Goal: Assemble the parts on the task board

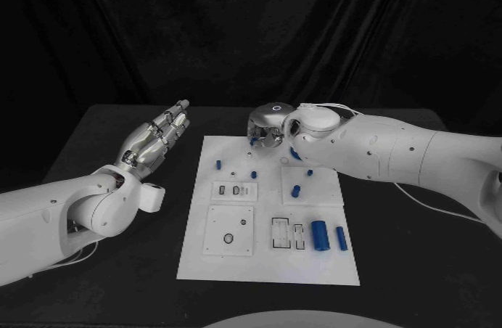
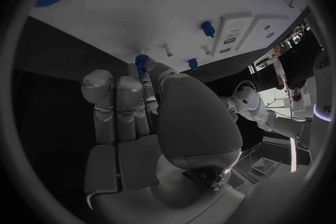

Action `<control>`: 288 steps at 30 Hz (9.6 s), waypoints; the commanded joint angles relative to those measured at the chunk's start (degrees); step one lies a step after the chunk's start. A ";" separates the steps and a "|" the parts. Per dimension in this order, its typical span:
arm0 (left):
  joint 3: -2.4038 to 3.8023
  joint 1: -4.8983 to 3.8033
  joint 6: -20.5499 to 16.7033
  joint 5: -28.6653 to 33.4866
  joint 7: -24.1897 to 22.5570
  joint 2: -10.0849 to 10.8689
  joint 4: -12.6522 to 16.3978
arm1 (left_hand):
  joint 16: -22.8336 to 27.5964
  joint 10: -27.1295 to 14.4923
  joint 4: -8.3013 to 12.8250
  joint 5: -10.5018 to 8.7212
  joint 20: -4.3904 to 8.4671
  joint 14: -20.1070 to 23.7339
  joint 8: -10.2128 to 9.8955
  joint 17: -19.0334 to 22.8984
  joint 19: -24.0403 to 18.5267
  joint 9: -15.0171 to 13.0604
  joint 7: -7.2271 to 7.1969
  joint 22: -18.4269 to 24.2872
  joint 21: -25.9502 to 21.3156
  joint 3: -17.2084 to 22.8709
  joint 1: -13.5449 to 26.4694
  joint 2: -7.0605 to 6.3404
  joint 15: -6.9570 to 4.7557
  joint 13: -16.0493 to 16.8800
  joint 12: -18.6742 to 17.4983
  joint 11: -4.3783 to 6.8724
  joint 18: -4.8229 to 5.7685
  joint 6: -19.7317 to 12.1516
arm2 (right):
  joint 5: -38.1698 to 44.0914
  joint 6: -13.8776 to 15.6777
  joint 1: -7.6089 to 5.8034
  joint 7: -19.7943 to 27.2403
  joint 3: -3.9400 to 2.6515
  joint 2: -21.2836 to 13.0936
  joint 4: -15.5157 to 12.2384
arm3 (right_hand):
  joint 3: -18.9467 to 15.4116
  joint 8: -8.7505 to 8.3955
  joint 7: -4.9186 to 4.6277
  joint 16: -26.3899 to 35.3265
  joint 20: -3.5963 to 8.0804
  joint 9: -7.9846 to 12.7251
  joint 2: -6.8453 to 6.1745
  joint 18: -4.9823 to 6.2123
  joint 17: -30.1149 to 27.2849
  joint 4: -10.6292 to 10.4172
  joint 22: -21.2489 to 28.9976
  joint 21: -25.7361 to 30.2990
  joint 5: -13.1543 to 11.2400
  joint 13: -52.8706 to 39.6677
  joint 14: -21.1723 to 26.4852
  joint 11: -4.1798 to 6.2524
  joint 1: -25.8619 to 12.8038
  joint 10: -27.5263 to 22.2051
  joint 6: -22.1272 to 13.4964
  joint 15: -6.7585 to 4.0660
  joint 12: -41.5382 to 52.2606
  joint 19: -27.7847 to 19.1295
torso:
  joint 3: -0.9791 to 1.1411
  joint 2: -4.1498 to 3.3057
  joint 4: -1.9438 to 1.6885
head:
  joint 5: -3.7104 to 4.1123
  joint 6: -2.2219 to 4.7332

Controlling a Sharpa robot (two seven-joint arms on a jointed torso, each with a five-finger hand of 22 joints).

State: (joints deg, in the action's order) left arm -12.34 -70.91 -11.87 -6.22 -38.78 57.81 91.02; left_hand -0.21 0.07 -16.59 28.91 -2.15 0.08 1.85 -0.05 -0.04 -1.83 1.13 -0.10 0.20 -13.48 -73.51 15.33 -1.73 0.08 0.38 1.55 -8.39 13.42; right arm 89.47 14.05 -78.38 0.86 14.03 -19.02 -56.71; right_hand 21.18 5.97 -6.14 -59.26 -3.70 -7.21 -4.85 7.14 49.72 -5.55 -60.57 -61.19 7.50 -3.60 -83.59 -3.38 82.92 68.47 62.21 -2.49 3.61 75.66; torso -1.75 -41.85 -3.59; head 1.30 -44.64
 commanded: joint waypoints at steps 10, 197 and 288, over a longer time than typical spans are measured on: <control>0.06 -0.18 1.14 -0.07 -6.48 -0.48 -0.38 | 0.21 -0.07 0.08 0.54 -0.58 -0.08 0.41 0.05 0.04 -0.16 0.36 0.10 -0.20 0.53 -0.89 0.20 -0.08 -0.08 -0.38 -0.79 -0.15 1.46 | 0.24 -1.92 0.24 0.19 0.00 0.05 -0.06 | -0.22 -1.19 0.17 0.30 -0.05 0.20 -0.28 -0.04 -0.13 -1.04 -0.15 0.64 -0.79 0.06 0.70 -0.09 -1.35 -1.64 -1.41 -0.03 -0.21 -0.77 | 0.04 -0.03 0.07 | 0.10 -0.18; 0.05 -0.14 7.89 -0.07 -2.66 -2.60 -4.01 | 0.21 -0.07 1.97 4.23 -5.91 -0.08 1.00 0.05 0.04 -0.31 2.28 0.10 -0.20 3.49 -4.69 0.53 3.39 -0.08 -0.38 -3.07 -1.76 2.75 | -0.07 0.00 0.78 -2.30 0.02 -4.27 -9.80 | -10.02 11.25 1.69 -30.74 0.68 -14.08 1.39 -3.95 40.28 0.13 -25.10 -15.04 11.66 -86.40 -6.41 3.73 -5.07 21.53 -11.02 -0.88 86.39 6.76 | -0.38 0.00 0.74 | 0.35 -0.86; 0.04 -0.13 8.29 -0.07 -2.06 -1.11 -4.24 | 0.21 -0.07 2.32 4.50 -6.34 -0.08 1.14 0.05 0.04 -0.36 2.73 0.10 -0.20 4.13 -4.93 0.88 3.66 -0.08 -0.38 -3.57 -1.87 3.07 | -0.27 1.72 -5.14 -8.08 0.07 -27.05 -27.49 | -10.04 -0.43 3.81 -7.26 2.62 -3.87 0.89 -0.54 24.59 -6.21 -18.45 6.85 -0.12 -73.45 -1.37 5.89 -10.56 13.54 -10.28 -2.78 72.06 2.04 | -0.41 0.12 1.01 | -0.23 -0.92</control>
State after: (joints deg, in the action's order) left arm -12.36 -70.91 -4.03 -6.29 -38.82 56.81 86.68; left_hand -0.21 -0.01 -14.38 33.12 -8.09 0.08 2.76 -0.08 0.16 -2.11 3.50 -0.09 0.20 -9.68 -78.03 16.08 1.55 0.07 0.38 -1.65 -9.30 16.40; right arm 89.06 15.56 -83.37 -4.03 14.09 -45.68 -83.65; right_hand 11.10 5.70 -2.66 -67.38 -0.92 -11.16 -4.06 5.85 72.85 -11.57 -74.91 -54.48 7.44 -74.30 -83.97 2.62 72.21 81.82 52.19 -5.03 75.53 77.92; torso -2.12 -41.74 -2.61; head 1.03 -45.62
